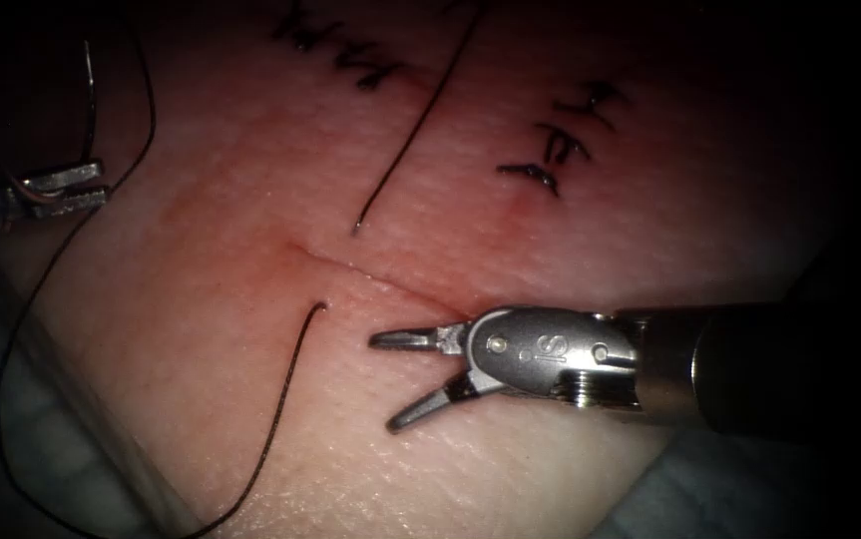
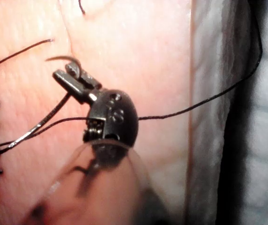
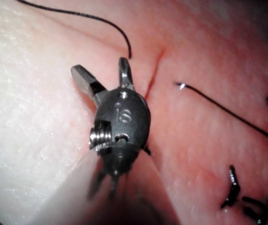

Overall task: Wound Closure
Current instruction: Pull the suture through the cut with the right gripper until only a short tail is on top

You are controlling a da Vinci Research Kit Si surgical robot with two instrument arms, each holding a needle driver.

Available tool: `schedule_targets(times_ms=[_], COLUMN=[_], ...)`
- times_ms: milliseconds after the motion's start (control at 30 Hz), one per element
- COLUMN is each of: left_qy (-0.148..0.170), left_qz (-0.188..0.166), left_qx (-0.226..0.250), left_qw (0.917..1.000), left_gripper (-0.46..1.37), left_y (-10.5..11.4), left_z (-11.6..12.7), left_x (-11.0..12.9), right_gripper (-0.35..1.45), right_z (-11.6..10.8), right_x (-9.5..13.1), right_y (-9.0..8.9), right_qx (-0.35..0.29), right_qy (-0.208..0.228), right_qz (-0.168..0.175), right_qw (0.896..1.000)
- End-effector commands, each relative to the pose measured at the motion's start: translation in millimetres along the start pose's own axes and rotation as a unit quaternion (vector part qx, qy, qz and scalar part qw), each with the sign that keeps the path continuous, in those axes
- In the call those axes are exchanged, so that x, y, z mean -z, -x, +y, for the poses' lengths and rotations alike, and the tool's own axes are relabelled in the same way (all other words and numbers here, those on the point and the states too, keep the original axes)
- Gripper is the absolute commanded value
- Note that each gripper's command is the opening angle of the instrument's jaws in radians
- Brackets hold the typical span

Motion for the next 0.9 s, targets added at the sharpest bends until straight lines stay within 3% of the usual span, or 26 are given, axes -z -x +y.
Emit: schedule_targets(times_ms=[33, 300, 600, 667, 700, 733, 900], left_qy=[0.004, 0.005, 0.005, 0.005, 0.005, 0.005, 0.005], left_qz=[0.000, 0.001, 0.003, 0.003, 0.003, 0.003, 0.003], left_qx=[0.000, -0.001, 0.002, 0.002, 0.002, 0.002, 0.002], left_qw=[1.0000, 1.0000, 1.0000, 1.0000, 1.0000, 1.0000, 1.0000], left_gripper=[-0.35, -0.35, -0.35, -0.35, -0.35, -0.35, -0.35], left_y=[0.0, -0.3, -0.3, -0.3, -0.3, -0.3, -0.3], left_z=[0.0, 0.2, 0.2, 0.2, 0.2, 0.2, 0.2], left_x=[0.0, -0.1, 0.0, 0.0, 0.0, 0.0, 0.0], right_gripper=[1.22, 1.18, 0.88, 0.43, -0.23, -0.35, -0.35], right_z=[0.6, 2.8, 3.0, 3.1, 3.1, 3.2, 3.2], right_x=[-0.5, -3.5, -5.7, -5.7, -5.6, -5.5, -5.5], right_y=[0.5, 2.4, 2.4, 2.5, 2.5, 2.5, 2.4], right_qx=[-0.002, 0.002, 0.011, 0.017, 0.024, 0.026, 0.034], right_qy=[-0.002, -0.015, -0.027, -0.027, -0.027, -0.027, -0.021], right_qz=[0.000, 0.014, 0.031, 0.031, 0.031, 0.031, 0.028], right_qw=[1.000, 1.000, 0.999, 0.999, 0.999, 0.999, 0.999])
